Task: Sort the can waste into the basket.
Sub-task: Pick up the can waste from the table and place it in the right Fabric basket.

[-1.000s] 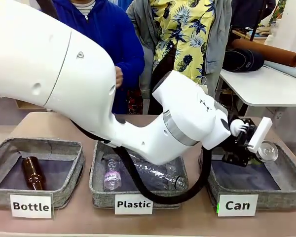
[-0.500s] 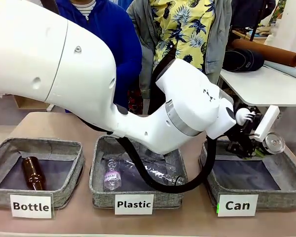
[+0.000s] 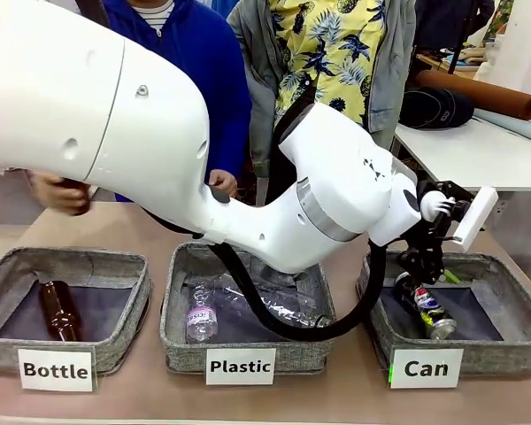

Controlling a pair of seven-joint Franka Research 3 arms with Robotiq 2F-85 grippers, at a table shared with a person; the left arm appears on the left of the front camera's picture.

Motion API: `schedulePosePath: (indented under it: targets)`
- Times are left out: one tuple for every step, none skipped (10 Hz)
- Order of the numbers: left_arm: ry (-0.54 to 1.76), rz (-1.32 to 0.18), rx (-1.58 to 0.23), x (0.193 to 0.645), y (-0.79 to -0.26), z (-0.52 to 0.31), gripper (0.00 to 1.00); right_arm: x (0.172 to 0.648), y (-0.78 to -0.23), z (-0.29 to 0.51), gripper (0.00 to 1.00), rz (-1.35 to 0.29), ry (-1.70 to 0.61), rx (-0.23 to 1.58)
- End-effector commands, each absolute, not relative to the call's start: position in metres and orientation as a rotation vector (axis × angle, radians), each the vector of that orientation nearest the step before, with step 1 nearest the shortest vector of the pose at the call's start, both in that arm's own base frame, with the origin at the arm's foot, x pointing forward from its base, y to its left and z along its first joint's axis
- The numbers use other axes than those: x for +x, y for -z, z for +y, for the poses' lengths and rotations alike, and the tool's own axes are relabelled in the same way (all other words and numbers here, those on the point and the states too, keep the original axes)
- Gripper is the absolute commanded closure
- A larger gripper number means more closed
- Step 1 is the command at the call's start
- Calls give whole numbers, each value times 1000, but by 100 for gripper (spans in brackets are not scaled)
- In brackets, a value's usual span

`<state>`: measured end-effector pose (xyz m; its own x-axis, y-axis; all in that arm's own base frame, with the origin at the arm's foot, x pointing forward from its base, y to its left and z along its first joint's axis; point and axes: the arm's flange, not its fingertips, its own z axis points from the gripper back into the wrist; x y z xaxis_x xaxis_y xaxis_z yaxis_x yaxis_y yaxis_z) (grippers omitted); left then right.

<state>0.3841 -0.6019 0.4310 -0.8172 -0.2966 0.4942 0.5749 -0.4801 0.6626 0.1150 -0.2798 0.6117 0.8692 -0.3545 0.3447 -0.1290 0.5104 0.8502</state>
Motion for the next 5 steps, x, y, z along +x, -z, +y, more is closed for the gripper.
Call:
schedulePosePath:
  targets:
    - [2265, -1180, -430, 393, -442, -594, 0, 106, -618, -279, 0, -534, 176, 1054]
    - [2218, -925, -400, 399, -449, -571, 0, 115, -612, -280, 0, -523, 143, 1039]
    - [2180, -751, -353, 404, -454, -532, 0, 129, -608, -266, 0, -487, 157, 1011]
    - [2146, -680, -328, 411, -464, -489, 0, 148, -607, -245, 0, -462, 119, 1041]
    - [2113, -665, -334, 415, -472, -448, 0, 165, -606, -218, 0, -438, 75, 1091]
